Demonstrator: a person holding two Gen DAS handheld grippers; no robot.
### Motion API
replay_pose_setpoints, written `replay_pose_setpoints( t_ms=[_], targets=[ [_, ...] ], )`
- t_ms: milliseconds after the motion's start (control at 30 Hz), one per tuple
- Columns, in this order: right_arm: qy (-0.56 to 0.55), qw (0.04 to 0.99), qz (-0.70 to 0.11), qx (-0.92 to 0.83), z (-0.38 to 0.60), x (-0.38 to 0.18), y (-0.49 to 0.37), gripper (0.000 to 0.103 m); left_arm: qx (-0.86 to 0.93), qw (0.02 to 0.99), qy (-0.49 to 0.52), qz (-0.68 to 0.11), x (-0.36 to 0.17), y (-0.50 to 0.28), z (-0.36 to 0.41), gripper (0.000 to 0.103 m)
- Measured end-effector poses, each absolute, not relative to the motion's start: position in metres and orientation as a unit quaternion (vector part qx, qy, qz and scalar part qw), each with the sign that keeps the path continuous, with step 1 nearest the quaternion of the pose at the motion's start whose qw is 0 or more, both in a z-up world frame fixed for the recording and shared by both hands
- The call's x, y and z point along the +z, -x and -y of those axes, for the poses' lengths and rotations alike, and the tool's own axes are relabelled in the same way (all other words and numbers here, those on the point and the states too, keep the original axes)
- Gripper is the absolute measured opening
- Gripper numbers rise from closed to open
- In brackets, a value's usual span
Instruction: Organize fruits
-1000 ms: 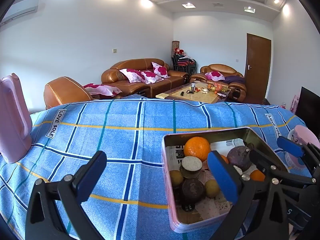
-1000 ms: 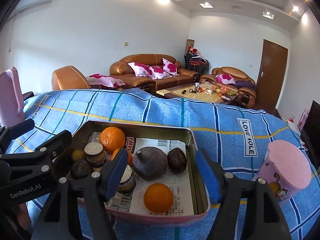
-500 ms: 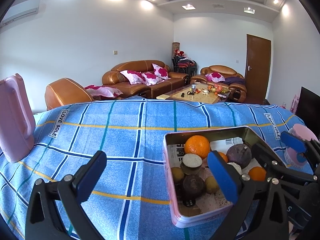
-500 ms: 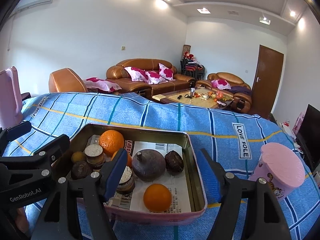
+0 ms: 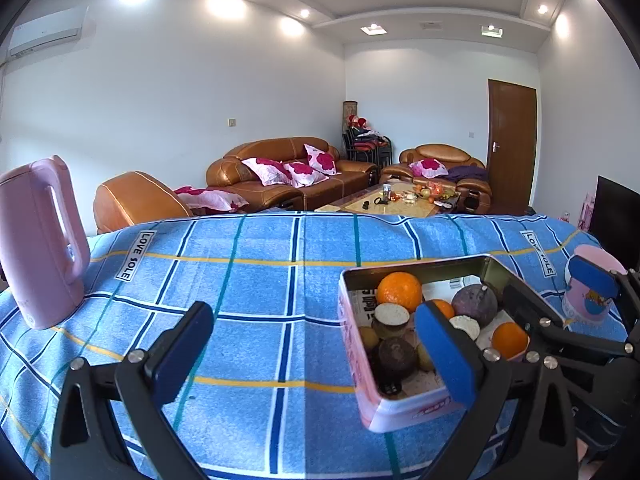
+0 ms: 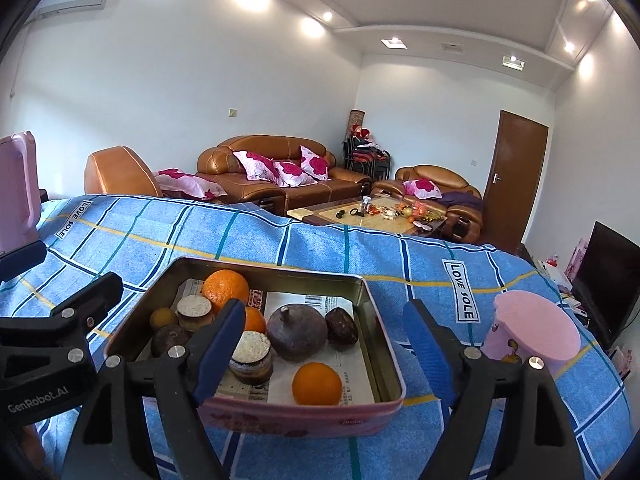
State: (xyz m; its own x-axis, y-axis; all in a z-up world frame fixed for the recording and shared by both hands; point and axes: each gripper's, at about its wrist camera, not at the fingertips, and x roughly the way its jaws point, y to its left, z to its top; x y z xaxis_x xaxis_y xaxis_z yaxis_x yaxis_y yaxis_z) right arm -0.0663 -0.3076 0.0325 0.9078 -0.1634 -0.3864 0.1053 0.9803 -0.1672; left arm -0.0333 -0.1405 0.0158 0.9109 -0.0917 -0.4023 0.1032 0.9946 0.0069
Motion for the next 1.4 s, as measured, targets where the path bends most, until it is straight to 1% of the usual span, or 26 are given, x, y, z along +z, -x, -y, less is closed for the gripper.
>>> replay_pose_setpoints(
  t_ms=[533,1100,1400],
  targets=[
    [0.043,0.976,-0.202,-0.072,0.3,0.032,0.094,0.083,-0.058,0.979,-0.013,-0.194,0.017,0.058,0.126,0.103],
    [0.029,0.983,-0.149,-0.106,0.294,0.039,0.125,0.083,-0.051,0.981,-0.004,-0.185,0.016,0.074,0.112,0.103],
    [0.031,0.984,-0.143,-0.102,0.291,0.039,0.13,0.083,-0.044,0.982,-0.008,-0.181,0.017,0.076,0.113,0.103]
  ],
)
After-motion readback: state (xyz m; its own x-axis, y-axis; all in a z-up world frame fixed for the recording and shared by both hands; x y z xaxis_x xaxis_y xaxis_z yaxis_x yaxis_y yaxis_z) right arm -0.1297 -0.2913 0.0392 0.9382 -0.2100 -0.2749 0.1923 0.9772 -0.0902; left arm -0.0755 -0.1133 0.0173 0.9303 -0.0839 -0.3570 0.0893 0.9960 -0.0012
